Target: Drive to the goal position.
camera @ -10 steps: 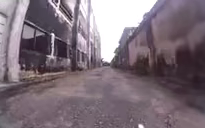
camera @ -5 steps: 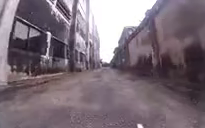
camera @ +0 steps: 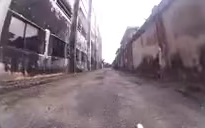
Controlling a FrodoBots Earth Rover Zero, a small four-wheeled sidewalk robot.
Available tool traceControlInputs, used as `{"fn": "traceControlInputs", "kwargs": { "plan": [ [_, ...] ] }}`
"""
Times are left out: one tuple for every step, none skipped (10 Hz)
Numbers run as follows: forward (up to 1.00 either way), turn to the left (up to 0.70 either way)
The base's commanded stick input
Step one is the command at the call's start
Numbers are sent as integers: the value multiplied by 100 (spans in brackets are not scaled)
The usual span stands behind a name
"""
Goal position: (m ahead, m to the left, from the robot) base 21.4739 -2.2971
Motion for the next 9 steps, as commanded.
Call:
{"fn": "traceControlInputs", "kwargs": {
  "plan": [
    [85,0],
    [85,0],
    [85,0],
    [85,0],
    [85,0],
    [85,0],
    [85,0],
    [85,0],
    [85,0]
  ]
}}
